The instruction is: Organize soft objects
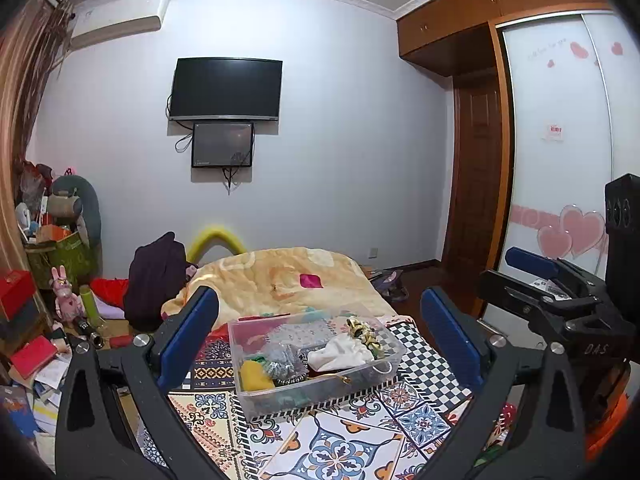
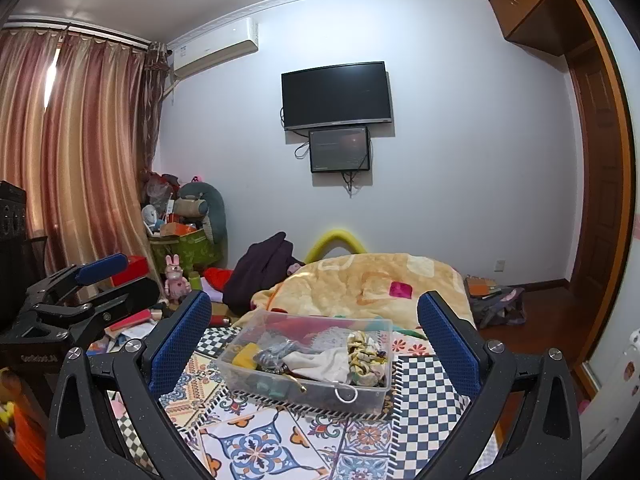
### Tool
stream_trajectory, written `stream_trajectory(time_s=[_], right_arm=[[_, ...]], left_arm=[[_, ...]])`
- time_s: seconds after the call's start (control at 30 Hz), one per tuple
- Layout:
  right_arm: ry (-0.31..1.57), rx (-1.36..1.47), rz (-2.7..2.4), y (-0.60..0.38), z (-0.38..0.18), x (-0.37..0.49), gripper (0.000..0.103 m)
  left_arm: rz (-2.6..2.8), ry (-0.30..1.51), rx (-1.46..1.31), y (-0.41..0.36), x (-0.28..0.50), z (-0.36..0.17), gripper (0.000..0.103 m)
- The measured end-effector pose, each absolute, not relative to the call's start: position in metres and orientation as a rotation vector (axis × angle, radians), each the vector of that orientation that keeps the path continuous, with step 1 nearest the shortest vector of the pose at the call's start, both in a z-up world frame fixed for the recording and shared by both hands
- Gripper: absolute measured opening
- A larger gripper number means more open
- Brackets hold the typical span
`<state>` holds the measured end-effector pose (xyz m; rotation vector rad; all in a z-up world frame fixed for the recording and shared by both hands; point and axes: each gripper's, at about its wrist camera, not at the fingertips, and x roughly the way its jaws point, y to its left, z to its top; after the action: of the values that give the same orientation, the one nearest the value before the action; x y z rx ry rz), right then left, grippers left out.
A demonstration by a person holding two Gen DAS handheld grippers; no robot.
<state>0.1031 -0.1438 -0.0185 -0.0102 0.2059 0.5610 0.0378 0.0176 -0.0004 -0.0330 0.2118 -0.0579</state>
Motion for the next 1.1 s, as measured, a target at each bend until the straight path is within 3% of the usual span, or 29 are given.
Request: stream_trajectory(time_s=[1.1], right_arm=[[0.220, -0.011, 0.554, -0.1505, -0.0176, 0.1043, 0.103]], left_arm=[[-0.085, 0.241, -0.071, 0.0202, 0.0433, -0.0047, 0.103]])
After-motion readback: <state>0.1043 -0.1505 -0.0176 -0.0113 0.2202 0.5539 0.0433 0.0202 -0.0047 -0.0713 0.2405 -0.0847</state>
